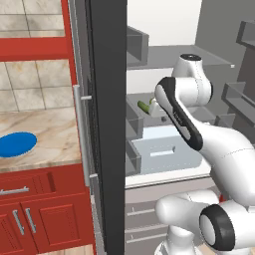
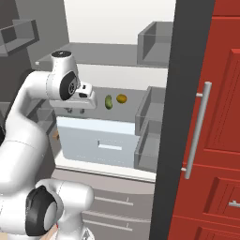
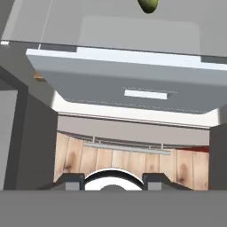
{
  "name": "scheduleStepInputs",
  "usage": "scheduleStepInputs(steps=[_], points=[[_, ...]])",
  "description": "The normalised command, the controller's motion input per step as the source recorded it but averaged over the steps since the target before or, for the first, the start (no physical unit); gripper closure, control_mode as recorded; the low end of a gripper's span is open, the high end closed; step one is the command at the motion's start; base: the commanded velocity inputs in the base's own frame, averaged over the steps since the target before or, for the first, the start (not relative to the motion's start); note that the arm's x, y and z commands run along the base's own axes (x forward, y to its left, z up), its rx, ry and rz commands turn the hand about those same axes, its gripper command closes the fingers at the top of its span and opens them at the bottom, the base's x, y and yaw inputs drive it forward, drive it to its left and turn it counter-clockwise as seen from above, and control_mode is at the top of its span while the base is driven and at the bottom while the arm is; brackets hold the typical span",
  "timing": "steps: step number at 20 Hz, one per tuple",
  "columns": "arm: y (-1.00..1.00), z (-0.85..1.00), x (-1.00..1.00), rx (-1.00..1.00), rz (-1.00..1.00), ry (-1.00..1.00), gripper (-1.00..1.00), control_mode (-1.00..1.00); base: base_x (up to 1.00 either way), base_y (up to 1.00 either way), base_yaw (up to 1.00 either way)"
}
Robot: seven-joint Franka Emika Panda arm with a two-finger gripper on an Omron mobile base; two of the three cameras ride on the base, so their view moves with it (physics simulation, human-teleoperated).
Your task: Pick cucumber from the fridge and place it on the plate on the counter.
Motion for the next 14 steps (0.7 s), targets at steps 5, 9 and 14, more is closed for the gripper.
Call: scheduleStepInputs(steps=[5,9,14], points=[[-0.03,0.00,-0.15,0.00,0.00,-0.05,-1.00,-1.00,0.00,0.00,0.00],[0.00,0.00,0.00,0.00,0.00,-0.26,-1.00,-1.00,0.00,0.00,0.00],[-0.14,0.00,0.00,0.00,0.00,-0.06,-1.00,-1.00,0.00,0.00,0.00]])
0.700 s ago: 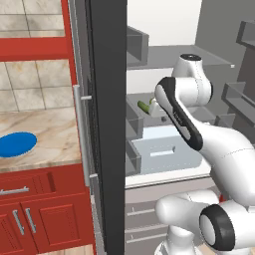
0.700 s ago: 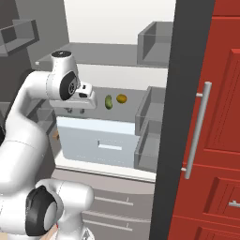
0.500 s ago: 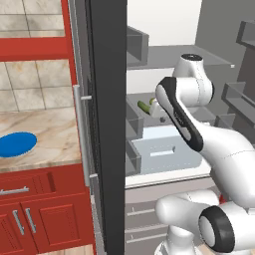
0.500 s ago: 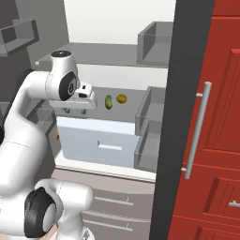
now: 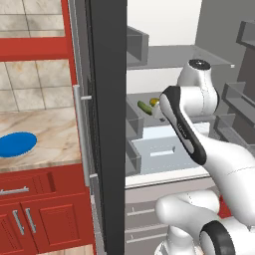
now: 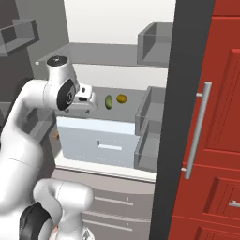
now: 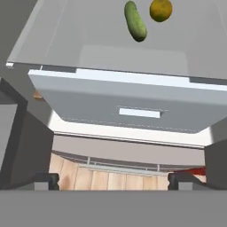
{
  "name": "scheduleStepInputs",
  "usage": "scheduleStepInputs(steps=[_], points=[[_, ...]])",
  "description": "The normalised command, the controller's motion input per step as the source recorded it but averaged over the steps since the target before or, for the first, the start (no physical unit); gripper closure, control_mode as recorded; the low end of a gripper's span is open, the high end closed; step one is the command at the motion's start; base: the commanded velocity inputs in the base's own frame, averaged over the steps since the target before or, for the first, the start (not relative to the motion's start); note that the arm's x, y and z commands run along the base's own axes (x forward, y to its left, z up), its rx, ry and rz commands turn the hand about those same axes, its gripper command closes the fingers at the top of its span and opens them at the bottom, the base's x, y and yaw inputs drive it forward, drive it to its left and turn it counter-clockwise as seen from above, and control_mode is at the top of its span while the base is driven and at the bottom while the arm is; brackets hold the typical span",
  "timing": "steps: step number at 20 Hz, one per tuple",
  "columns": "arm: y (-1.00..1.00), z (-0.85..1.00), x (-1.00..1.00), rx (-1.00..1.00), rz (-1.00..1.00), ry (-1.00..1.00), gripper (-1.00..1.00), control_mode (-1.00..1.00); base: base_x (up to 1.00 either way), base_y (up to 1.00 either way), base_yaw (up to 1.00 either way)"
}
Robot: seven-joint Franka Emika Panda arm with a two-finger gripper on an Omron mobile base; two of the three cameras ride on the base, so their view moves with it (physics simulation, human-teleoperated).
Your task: Pick cucumber from the fridge and place it on the plate on the counter.
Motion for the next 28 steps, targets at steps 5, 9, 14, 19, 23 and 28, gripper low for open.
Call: scheduleStepInputs(steps=[5,9,14,19,23,28], points=[[-0.43,0.00,0.05,0.02,0.00,0.00,-1.00,-1.00,0.00,0.00,0.00],[-0.14,0.00,0.06,0.00,0.00,0.00,-1.00,-1.00,0.00,0.00,0.00],[0.00,0.00,0.30,0.00,0.00,-0.01,-1.00,-1.00,0.00,0.00,0.00],[0.00,0.00,0.62,0.00,0.00,-0.02,-1.00,-1.00,0.00,0.00,0.00],[-0.01,0.00,0.61,0.00,0.00,0.00,-1.00,-1.00,0.00,0.00,0.00],[-0.05,-0.03,0.47,0.00,0.00,-0.05,-1.00,-1.00,0.00,0.00,0.00]])
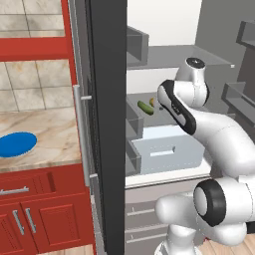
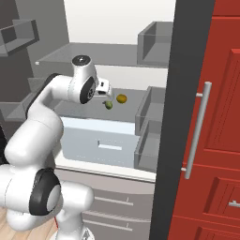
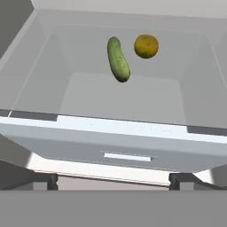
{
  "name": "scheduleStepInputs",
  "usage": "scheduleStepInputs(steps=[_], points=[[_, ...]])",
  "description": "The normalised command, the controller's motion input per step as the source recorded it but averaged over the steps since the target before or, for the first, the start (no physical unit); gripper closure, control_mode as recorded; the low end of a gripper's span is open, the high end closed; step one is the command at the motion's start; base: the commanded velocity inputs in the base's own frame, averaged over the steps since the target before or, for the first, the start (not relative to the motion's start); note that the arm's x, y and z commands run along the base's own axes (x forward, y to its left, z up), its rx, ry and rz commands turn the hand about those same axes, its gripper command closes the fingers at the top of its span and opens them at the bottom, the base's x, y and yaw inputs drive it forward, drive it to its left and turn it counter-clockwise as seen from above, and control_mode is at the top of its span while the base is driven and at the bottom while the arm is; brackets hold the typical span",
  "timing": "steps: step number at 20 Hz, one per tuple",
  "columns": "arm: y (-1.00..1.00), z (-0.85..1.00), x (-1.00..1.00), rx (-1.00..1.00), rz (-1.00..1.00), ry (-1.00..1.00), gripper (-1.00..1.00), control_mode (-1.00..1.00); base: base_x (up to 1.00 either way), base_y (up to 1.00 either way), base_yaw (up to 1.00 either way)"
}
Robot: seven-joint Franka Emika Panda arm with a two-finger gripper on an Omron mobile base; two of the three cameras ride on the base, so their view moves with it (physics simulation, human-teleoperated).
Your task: Pick cucumber from the fridge and place it on the plate on the counter.
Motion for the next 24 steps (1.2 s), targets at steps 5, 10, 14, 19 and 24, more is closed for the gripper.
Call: scheduleStepInputs(steps=[5,10,14,19,24], points=[[-0.02,-0.12,0.28,0.00,0.00,0.00,-1.00,-1.00,0.00,0.00,0.00],[0.00,-0.22,0.16,0.00,0.00,-0.01,-1.00,-1.00,0.00,0.00,0.00],[0.00,-0.15,0.14,0.00,0.00,-0.02,-1.00,-1.00,0.00,0.00,0.00],[0.00,-0.16,0.22,0.00,0.00,0.00,-1.00,-1.00,0.00,0.00,0.00],[0.00,-0.18,0.25,0.00,0.00,0.00,-1.00,-1.00,0.00,0.00,0.00]])
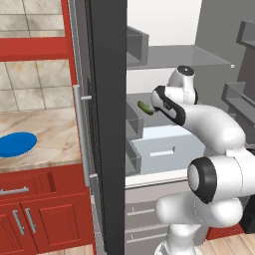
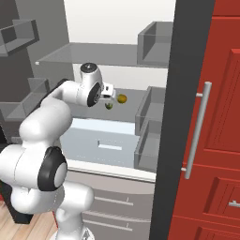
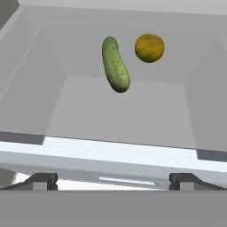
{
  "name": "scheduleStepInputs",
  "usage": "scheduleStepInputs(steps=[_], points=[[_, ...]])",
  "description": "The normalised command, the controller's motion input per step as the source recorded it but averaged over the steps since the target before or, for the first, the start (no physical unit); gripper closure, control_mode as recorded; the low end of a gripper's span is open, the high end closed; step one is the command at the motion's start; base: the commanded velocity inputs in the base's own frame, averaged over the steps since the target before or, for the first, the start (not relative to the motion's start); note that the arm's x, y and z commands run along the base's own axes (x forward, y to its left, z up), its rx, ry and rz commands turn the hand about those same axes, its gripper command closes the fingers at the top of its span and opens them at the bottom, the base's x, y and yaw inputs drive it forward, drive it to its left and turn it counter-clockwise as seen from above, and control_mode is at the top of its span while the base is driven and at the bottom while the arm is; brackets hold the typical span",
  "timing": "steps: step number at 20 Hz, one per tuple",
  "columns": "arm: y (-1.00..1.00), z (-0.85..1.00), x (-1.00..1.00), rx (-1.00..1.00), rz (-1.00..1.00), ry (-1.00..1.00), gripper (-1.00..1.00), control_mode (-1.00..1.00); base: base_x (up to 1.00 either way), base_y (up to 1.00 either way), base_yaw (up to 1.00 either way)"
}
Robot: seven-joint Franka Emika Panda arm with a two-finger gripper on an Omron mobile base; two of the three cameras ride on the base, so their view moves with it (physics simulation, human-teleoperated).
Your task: Pick cucumber from the fridge and place it on the plate on the counter.
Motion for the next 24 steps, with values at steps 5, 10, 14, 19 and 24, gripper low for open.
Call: scheduleStepInputs(steps=[5,10,14,19,24], points=[[0.00,-0.22,0.32,0.00,0.00,0.00,-1.00,-1.00,0.00,0.00,0.00],[0.00,-0.17,0.31,0.00,0.00,0.00,-1.00,-1.00,0.00,0.00,0.00],[0.00,-0.03,0.29,0.00,0.01,0.00,-1.00,-1.00,0.00,0.00,0.00],[0.00,-0.02,0.34,0.00,0.03,0.00,-1.00,-1.00,0.00,0.00,0.00],[0.00,-0.13,0.43,0.00,0.05,0.00,-1.00,-1.00,0.00,0.00,0.00]])
